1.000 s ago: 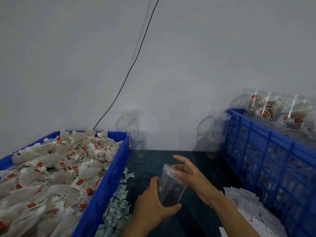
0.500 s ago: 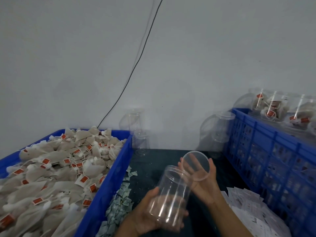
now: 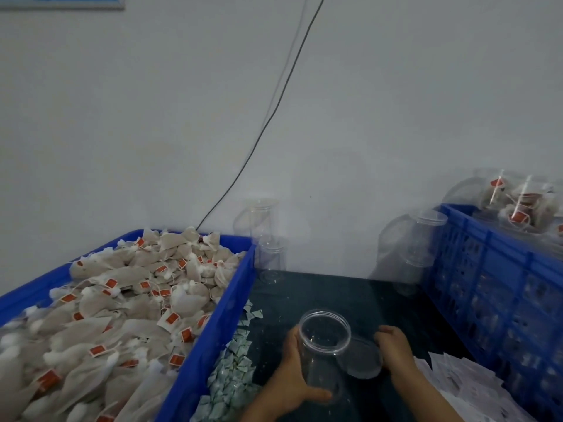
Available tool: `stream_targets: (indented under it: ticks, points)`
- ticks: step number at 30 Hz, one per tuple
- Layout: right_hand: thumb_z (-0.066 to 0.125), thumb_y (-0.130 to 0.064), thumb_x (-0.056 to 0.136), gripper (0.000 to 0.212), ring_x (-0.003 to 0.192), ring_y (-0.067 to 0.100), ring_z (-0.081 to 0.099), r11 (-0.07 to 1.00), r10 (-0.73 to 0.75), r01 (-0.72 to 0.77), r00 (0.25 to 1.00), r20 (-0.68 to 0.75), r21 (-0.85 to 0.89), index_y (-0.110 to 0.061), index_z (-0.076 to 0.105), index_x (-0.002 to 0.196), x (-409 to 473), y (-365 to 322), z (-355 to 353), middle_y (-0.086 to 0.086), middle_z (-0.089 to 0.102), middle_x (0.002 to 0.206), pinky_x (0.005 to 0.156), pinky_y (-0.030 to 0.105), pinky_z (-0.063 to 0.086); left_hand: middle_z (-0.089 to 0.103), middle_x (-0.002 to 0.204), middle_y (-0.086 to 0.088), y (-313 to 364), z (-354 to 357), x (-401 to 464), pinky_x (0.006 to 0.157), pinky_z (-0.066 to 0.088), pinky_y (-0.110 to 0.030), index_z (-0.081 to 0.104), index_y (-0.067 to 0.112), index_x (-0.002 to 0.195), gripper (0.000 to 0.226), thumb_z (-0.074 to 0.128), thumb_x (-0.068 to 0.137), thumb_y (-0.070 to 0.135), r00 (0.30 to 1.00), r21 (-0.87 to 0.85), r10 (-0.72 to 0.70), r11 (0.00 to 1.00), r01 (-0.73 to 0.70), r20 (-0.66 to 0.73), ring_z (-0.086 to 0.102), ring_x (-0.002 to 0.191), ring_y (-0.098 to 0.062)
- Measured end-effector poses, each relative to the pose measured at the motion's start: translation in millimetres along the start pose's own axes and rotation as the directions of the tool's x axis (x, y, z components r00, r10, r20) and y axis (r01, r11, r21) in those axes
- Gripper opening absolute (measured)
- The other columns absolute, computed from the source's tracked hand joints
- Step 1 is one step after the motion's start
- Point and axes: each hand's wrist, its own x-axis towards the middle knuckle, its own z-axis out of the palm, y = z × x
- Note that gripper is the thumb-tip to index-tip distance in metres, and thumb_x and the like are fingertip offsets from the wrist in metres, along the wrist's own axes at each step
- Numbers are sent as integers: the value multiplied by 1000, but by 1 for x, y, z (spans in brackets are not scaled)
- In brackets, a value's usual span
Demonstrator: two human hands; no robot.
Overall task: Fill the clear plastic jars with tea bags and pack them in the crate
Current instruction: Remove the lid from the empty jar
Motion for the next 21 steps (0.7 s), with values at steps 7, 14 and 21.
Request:
stream_targets:
  ticks: [7,14,21]
  points:
    - [44,8,90,30,77,9,54,872,-489,489,871,-44,-7,-12,61,102,-33,-86,22,9,61,109,58,19,38,41,142,0,65,-66,12,74,42,-8,33,22,137,65,63,83,1,896,45,87,996,-75,-435,43,104,2]
    - [40,9,88,33,86,21,59,855,-505,454,839,200,251,-13,64,79,-69,-162,119,6,64,85,82,38,51,60,113,-11,97,-128,60,76,38,-28,48,7,114,20,48,94,10,789,273,39,948,165,-613,56,98,-23]
    - [43,7,88,30,88,26,63,879,-443,474,772,456,51,-13,63,80,-58,-158,219,15,68,96,85,39,53,60,118,-11,10,-248,66,94,47,-33,55,7,118,23,45,98,13,789,522,-62,718,461,-611,58,108,-24]
